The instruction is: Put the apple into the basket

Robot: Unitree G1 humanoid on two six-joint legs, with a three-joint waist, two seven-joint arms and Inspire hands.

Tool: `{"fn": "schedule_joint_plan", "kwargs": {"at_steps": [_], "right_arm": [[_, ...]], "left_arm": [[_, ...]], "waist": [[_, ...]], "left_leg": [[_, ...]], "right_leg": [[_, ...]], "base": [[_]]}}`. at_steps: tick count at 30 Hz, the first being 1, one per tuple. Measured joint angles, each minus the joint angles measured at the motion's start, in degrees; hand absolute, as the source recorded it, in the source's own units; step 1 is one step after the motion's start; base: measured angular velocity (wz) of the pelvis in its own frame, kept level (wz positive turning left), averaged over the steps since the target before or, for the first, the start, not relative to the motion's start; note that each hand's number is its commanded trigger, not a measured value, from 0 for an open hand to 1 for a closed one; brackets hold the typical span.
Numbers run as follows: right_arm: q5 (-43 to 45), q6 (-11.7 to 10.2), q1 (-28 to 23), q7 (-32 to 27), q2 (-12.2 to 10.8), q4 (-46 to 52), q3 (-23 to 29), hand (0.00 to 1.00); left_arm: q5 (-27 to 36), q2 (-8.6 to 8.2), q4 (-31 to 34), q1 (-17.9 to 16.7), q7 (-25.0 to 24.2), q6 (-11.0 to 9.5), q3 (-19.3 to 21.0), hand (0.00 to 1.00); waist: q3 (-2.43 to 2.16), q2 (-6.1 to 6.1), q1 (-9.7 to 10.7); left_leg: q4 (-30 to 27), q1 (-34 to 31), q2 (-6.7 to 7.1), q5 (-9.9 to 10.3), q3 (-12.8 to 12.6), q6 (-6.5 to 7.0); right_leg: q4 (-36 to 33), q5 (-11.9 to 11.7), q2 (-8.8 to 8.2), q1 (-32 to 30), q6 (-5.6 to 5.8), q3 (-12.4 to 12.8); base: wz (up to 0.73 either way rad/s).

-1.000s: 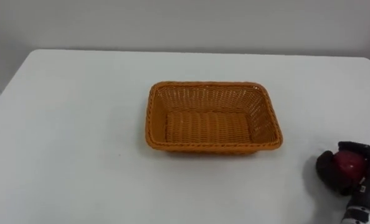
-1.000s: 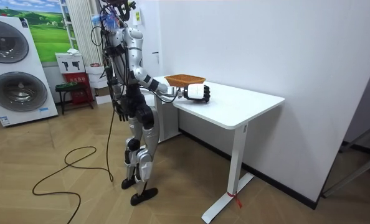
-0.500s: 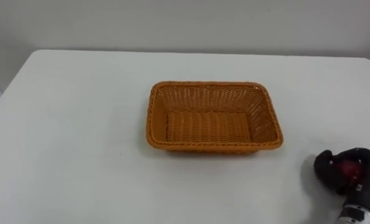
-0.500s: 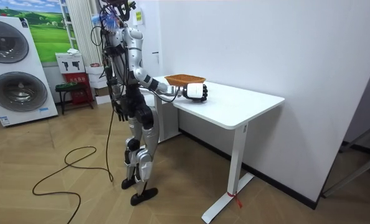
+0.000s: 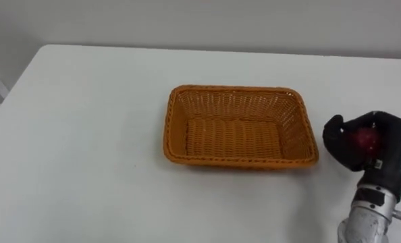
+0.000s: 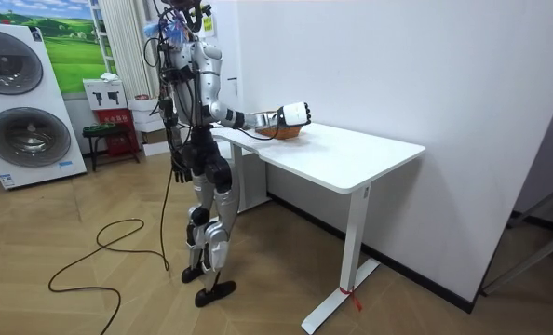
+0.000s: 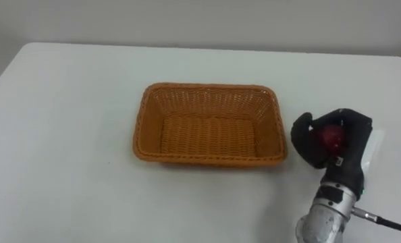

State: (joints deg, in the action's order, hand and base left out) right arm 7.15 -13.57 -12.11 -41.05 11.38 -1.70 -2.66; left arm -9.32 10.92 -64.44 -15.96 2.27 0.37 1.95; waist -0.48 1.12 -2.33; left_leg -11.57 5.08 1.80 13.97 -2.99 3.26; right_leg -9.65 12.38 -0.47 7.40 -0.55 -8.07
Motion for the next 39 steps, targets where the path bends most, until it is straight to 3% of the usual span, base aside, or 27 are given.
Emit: {"fn": "schedule_joint_plan", "kwargs": {"at_steps": [12, 19, 20, 21, 24, 31, 39], "right_arm": [[0.23, 1.44, 2.23, 5.75, 0.95, 11.13, -1.33, 1.0], [3.34, 1.47, 3.59, 7.35, 0.99, 16.34, -5.8, 1.0], [3.49, 1.47, 3.8, 7.61, 1.02, 16.34, -6.26, 0.93], [3.73, 1.46, 4.23, 8.08, 1.03, 16.34, -7.36, 0.73], [4.01, 1.39, 4.77, 9.69, 1.04, 16.28, -9.65, 0.0], [3.96, 1.33, 4.77, 12.62, 1.23, 16.28, -13.64, 0.0], [4.43, 1.33, 4.73, 15.82, 1.19, 16.28, -16.88, 0.0]], "left_arm": [[0.39, -0.27, -2.29, 1.79, -0.82, 0.64, -0.69, 0.0], [0.32, -0.26, -5.05, 3.03, -1.59, 0.67, -5.33, 0.0], [0.35, -0.26, -5.05, 3.05, -1.7, 0.67, -5.53, 0.0], [0.35, -0.26, -5.05, 3.08, -1.79, 0.66, -5.79, 0.0], [0.36, -0.26, -5.21, 3.25, -1.89, 0.58, -6.99, 0.0], [0.29, -0.27, -5.28, 3.47, -2.96, 0.55, -7.85, 0.0], [0.29, -0.26, -4.97, 3.77, -2.93, 0.61, -7.89, 0.0]], "waist": [[0.48, 0.07, -1.57], [0.69, 0.43, -2.71], [0.7, 0.44, -2.75], [0.69, 0.5, -2.73], [0.66, 0.63, -2.89], [0.85, 0.76, -3.04], [0.74, 0.93, -2.86]], "left_leg": [[0.21, 0.38, -0.17, -0.01, -0.17, 0.0], [0.14, 0.24, -0.14, -0.12, -0.34, 0.01], [0.11, 0.24, -0.14, -0.13, -0.33, 0.01], [0.06, 0.26, -0.15, -0.13, -0.32, 0.0], [0.0, 0.24, -0.12, -0.13, -0.19, 0.0], [0.02, 0.04, -0.12, -0.13, -0.14, 0.01], [-0.01, -0.56, -0.1, -0.14, 0.0, 0.01]], "right_leg": [[0.06, 0.0, -0.07, 0.13, 0.0, 0.13], [0.09, 0.0, -0.1, -0.07, 0.0, 0.09], [0.1, 0.0, -0.1, -0.08, 0.0, 0.09], [0.1, 0.0, -0.1, -0.1, 0.0, 0.08], [0.08, 0.0, -0.12, -0.05, 0.0, 0.11], [0.09, 0.0, -0.1, -0.05, 0.0, 0.22], [0.09, 0.0, -0.1, -0.09, 0.0, 0.26]], "base": [[0.0], [-0.02], [0.0], [0.0], [0.0], [0.0], [0.0]]}}
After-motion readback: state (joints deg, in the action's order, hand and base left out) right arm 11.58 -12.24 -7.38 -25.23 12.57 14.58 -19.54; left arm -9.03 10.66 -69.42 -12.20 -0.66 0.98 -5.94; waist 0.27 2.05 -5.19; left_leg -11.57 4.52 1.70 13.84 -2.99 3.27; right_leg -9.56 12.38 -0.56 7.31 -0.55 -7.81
